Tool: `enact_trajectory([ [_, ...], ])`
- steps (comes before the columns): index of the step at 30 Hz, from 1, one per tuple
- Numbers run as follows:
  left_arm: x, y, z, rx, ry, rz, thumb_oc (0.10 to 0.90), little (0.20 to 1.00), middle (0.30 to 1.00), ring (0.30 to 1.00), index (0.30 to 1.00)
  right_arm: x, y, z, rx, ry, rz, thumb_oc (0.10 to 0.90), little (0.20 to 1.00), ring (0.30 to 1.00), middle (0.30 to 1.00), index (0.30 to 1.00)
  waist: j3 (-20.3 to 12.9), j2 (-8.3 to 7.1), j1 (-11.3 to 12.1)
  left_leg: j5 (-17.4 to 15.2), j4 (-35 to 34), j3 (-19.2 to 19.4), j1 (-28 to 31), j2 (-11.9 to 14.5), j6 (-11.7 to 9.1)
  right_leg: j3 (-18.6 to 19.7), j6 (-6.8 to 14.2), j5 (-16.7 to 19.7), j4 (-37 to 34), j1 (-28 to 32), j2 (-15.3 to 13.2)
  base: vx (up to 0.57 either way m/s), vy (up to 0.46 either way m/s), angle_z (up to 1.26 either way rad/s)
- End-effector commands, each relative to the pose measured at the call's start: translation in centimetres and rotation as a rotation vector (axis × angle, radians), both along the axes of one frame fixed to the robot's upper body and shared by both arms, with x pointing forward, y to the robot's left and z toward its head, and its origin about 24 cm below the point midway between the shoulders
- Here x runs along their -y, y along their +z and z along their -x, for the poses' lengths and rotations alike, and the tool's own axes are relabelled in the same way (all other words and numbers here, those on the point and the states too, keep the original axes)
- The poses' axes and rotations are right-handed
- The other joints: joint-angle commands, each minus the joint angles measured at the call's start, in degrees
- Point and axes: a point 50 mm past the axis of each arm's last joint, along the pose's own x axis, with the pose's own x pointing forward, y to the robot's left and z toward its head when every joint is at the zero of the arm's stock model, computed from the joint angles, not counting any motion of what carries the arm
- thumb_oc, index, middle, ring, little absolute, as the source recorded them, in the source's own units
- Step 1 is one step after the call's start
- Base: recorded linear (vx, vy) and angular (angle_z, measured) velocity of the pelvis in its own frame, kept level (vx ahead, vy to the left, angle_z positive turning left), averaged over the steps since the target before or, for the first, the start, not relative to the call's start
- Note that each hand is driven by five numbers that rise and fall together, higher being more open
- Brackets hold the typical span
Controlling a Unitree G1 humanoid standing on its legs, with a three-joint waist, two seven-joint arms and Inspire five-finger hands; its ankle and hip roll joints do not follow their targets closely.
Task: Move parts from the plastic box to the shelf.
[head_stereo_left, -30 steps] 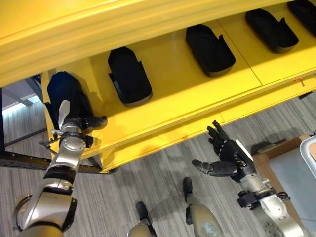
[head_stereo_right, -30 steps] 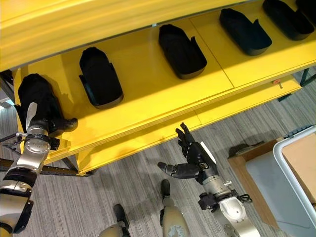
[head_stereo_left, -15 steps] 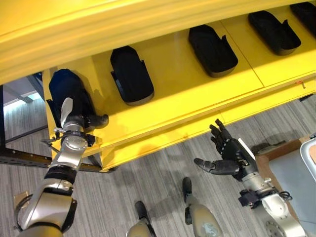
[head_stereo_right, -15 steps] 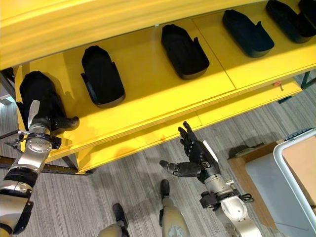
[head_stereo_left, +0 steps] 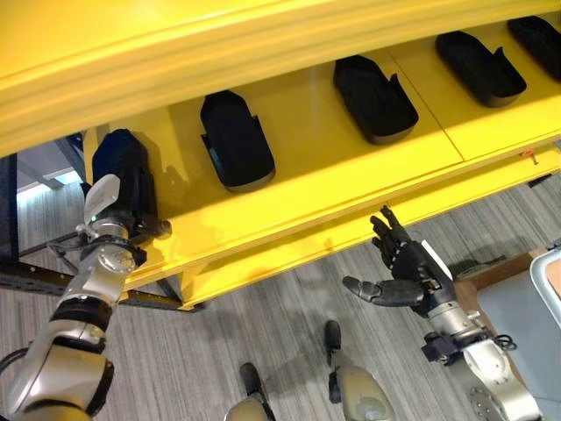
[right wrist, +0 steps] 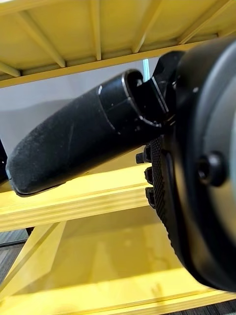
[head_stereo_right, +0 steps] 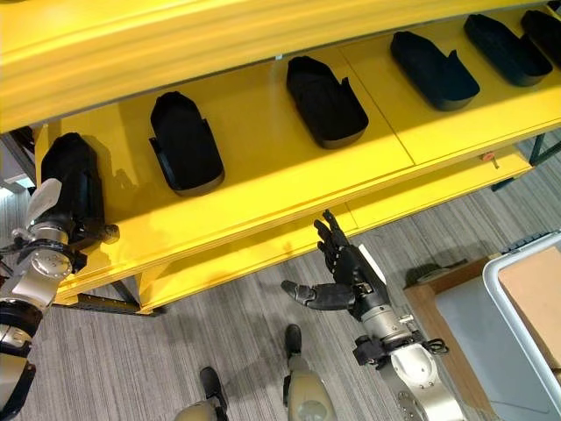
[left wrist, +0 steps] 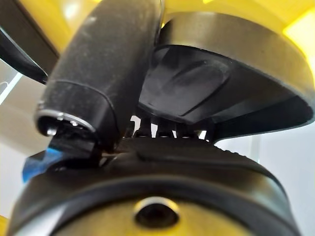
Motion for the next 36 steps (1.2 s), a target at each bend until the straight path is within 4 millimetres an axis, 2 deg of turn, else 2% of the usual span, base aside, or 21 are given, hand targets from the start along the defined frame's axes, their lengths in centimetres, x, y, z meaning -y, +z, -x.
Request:
enact_trajectory([
  [1,-2.5,7.2,1.0,0.186,0.012,-0.206,0.9,1.0,1.0,1.0,1.0,0.5,3.5,-0.1,0.232,-0.026,-0.093,0.9,1.0,1.0,1.0,1.0,-6.78,-1.78,0.36,-0.71,-0.42,-0.42,2.31,-1.06,1.16,-0.92,6.2,-6.72,0.9,6.97,-5.78,0.02,0.0,0.04],
  [5,-2.0,8.3,1.7,0.237,-0.036,-0.246,0.9,1.0,1.0,1.0,1.0,0.6,3.5,-0.1,0.232,-0.033,-0.094,0.9,1.0,1.0,1.0,1.0,-7.33,-1.58,0.66,-0.88,-0.42,-0.6,2.51,-1.2,1.23,-1.26,6.33,-6.7,0.71,7.55,-5.95,0.01,0.001,0.01],
  [6,-1.1,9.1,2.2,0.295,-0.085,-0.258,0.9,1.0,1.0,1.0,1.0,0.7,3.4,0.0,0.231,-0.043,-0.099,0.9,1.0,1.0,1.0,1.0,-7.65,-1.56,1.19,-0.97,-0.42,-0.79,2.68,-1.19,1.3,-1.42,6.34,-6.74,0.68,7.81,-5.99,0.0,0.0,0.0],
  [9,-0.1,9.9,3.7,0.384,-0.148,-0.235,0.9,1.0,1.0,1.0,1.0,1.1,3.5,0.0,0.236,-0.071,-0.091,0.9,1.0,1.0,1.0,1.0,-8.17,-1.56,1.73,-1.22,-0.42,-1.07,2.96,-1.21,1.35,-1.7,6.3,-6.92,0.49,8.41,-5.94,0.01,-0.005,0.03],
  [10,-0.8,9.6,4.3,0.379,-0.134,-0.216,0.9,1.0,1.0,1.0,1.0,1.1,3.5,0.0,0.233,-0.071,-0.082,0.9,1.0,1.0,1.0,1.0,-8.35,-1.51,1.53,-1.23,-0.42,-1.09,3.09,-1.23,1.35,-1.7,6.26,-6.94,0.48,8.53,-5.88,0.01,-0.005,0.08],
  [11,-0.4,9.5,5.2,0.437,-0.153,-0.157,0.9,1.0,1.0,1.0,1.0,1.3,3.5,-0.1,0.234,-0.086,-0.079,0.9,1.0,1.0,1.0,1.0,-8.64,-1.48,1.78,-1.31,-0.42,-1.32,3.23,-1.21,1.39,-1.86,6.15,-7.05,0.43,8.84,-5.83,0.0,0.0,0.0],
  [12,-0.4,9.4,5.3,0.437,-0.152,-0.156,0.9,1.0,1.0,1.0,1.0,1.3,3.5,-0.1,0.234,-0.085,-0.079,0.9,1.0,1.0,1.0,1.0,-8.65,-1.47,1.72,-1.31,-0.42,-1.33,3.23,-1.21,1.39,-1.87,6.15,-7.05,0.43,8.85,-5.83,0.0,0.0,0.0],
  [13,0.4,9.2,5.9,0.496,-0.188,-0.068,0.9,1.0,1.0,1.0,1.0,1.6,3.6,-0.2,0.239,-0.103,-0.072,0.9,1.0,1.0,1.0,1.0,-9.14,-1.56,2.01,-1.4,-0.42,-1.58,3.37,-1.02,1.41,-2.05,5.99,-7.17,0.25,9.27,-5.66,0.0,0.0,0.0],
  [21,2.6,9.6,7.2,0.609,-0.293,0.037,0.9,1.0,1.0,1.0,1.0,1.6,3.9,-0.5,0.244,-0.109,-0.059,0.9,1.0,1.0,1.0,1.0,-10.41,-1.65,2.26,-1.35,-0.42,-1.95,3.42,-0.56,1.34,-2.21,5.64,-7.31,0.17,9.68,-5.18,0.0,-0.012,0.05],
  [25,3.2,8.6,8.7,0.6,-0.328,0.068,0.9,1.0,1.0,1.0,1.0,1.6,3.9,-0.4,0.242,-0.107,-0.049,0.9,1.0,1.0,1.0,1.0,-10.89,-1.77,2.64,-1.31,-0.42,-2.23,3.66,-0.21,1.32,-2.38,5.44,-7.52,0.2,10.12,-4.82,0.0,-0.024,-0.05],
  [29,3.3,6.9,10.2,0.53,-0.309,-0.003,0.9,1.0,1.0,1.0,1.0,1.7,3.9,-0.2,0.238,-0.099,-0.04,0.9,1.0,1.0,1.0,1.0,-10.86,-1.96,3.01,-1.12,-0.42,-2.48,3.66,0.09,1.2,-2.62,5.16,-7.84,0.11,10.41,-4.36,0.0,0.0,0.0],
  [33,4.0,4.8,11.5,0.411,-0.319,-0.14,0.9,1.0,1.0,1.0,1.0,1.9,4.2,0.0,0.249,-0.096,-0.025,0.9,1.0,1.0,1.0,1.0,-10.5,-2.27,3.54,-0.67,-0.42,-2.76,3.51,0.65,1.0,-3.09,4.82,-8.26,0.12,10.62,-3.72,-0.01,-0.015,0.01],
  [36,4.7,2.9,12.7,0.347,-0.326,-0.13,0.9,1.0,1.0,1.0,1.0,2.1,4.6,0.1,0.269,-0.104,-0.021,0.9,1.0,1.0,1.0,1.0,-9.74,-2.73,4.12,-0.23,-0.42,-3.14,3.24,1.32,0.81,-3.27,4.47,-8.59,0.12,10.66,-3.05,-0.02,-0.045,0.03],
])
